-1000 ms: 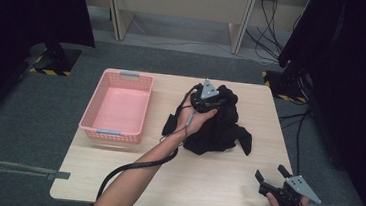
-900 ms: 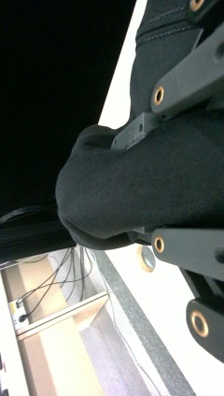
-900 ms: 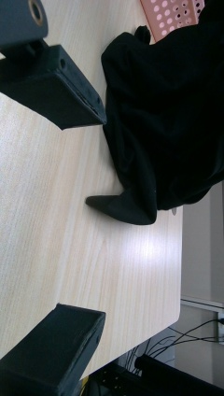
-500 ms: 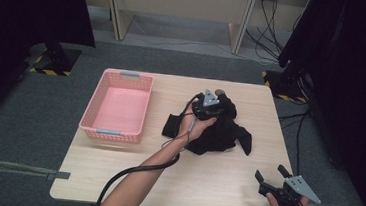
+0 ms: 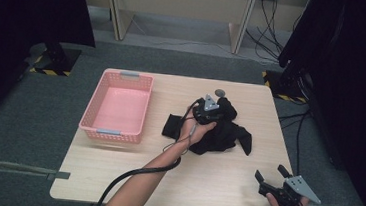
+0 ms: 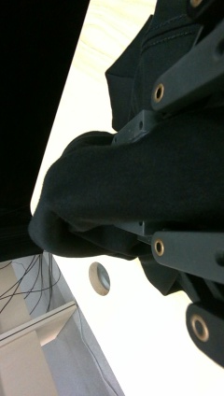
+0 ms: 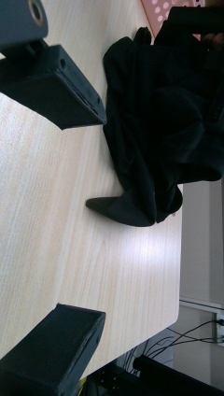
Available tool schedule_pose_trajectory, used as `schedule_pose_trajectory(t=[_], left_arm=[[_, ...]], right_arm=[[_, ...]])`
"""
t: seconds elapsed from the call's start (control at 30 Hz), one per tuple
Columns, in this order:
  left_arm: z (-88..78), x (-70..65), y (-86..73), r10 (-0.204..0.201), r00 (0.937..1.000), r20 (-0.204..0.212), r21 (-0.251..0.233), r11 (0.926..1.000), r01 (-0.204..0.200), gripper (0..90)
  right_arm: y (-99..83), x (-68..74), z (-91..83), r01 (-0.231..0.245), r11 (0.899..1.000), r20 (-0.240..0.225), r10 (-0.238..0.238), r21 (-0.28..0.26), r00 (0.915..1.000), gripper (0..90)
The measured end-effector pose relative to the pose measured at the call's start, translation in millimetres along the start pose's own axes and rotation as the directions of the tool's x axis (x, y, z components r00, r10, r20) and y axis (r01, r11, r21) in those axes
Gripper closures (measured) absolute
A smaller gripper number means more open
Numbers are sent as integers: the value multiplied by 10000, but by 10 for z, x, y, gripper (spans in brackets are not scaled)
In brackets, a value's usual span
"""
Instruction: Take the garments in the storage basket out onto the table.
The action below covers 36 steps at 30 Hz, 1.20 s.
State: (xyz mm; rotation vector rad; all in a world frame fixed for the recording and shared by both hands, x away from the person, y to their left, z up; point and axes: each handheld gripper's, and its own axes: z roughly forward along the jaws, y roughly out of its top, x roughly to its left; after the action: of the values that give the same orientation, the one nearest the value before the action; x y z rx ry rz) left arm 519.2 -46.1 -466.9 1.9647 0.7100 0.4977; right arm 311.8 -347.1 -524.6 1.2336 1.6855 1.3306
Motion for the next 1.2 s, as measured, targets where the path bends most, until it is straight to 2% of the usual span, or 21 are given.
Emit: schedule_pose_trajectory(t=[0.17, 0.27, 0.83, 1.2], left_arm=[[59, -28, -56, -12, 10000, 24, 144, 9999, 12, 627], [121, -34, -110, -103, 9999, 37, 435, 9990, 102, 618], [235, -42, -218, -293, 9995, -97, 704, 9971, 299, 605], [300, -45, -260, -411, 9990, -180, 884, 9952, 426, 562]], right_arm=[[0, 2, 0, 7, 10000, 2, -7, 9, 10000, 65], [0, 2, 1, 14, 10000, -2, -14, 13, 10000, 65], [1, 8, 1, 72, 10000, -7, -72, 38, 10000, 65], [1, 9, 3, 111, 9999, -13, -111, 46, 9999, 65]])
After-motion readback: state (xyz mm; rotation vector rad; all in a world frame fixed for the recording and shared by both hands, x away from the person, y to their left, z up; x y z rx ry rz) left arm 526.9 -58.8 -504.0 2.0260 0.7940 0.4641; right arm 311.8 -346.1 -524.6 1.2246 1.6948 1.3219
